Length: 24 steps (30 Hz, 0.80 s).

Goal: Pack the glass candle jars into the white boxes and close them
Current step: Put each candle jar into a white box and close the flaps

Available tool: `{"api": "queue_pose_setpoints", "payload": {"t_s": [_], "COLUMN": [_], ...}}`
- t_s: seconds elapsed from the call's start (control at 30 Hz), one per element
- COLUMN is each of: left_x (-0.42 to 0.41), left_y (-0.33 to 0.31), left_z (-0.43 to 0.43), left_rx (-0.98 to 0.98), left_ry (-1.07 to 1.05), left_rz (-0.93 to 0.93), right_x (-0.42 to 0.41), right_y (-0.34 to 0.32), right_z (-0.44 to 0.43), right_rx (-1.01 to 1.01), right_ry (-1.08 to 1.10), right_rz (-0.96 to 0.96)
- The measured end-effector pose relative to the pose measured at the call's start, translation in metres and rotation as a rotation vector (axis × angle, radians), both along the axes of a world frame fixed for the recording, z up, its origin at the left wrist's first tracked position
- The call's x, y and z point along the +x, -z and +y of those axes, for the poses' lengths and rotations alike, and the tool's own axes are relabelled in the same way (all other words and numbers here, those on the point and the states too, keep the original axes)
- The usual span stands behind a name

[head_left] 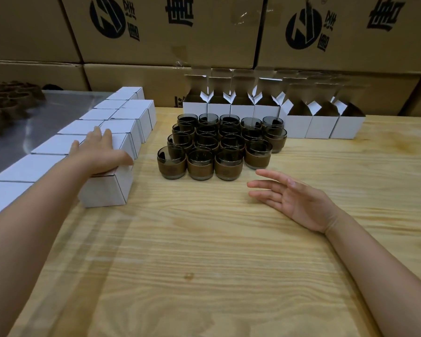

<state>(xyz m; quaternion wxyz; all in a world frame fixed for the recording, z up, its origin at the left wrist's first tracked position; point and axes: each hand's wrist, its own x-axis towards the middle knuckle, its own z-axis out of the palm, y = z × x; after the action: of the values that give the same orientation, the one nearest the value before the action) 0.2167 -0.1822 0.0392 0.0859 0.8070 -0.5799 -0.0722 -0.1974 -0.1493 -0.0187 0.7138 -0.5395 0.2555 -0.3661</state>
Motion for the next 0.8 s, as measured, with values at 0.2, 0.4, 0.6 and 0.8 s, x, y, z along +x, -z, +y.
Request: {"api": "queue_pose_setpoints", "payload": {"t_s": [0.2, 0.4, 0.6, 0.8], "left_x": [0.003, 0.003, 0.0, 0.0], "left_y": [-0.001, -0.006, -0.009, -0.012], "left_z": [-0.013, -0.005, -0.001, -0.006], "left_rx": [-0.023, -0.048, -0.062, -0.034], "left_ry": [0.093, 0.177, 0.209, 0.182], "left_rz": [-0.069, 0.002, 0.045, 0.06], "right_x": [-0.001, 0.0, 0.0, -0.001], "right_y": [0.002, 0.001, 0.0, 0.001], "right_z": [-0.004, -0.005, -0.005, -0.005], "right_rx": [0.038, 0.055, 0.06, 0.055], "right_ry": [-0.013, -0.022, -0.019, -0.013], "right_rz": [-0.032, -0.049, -0.049, -0.046]}}
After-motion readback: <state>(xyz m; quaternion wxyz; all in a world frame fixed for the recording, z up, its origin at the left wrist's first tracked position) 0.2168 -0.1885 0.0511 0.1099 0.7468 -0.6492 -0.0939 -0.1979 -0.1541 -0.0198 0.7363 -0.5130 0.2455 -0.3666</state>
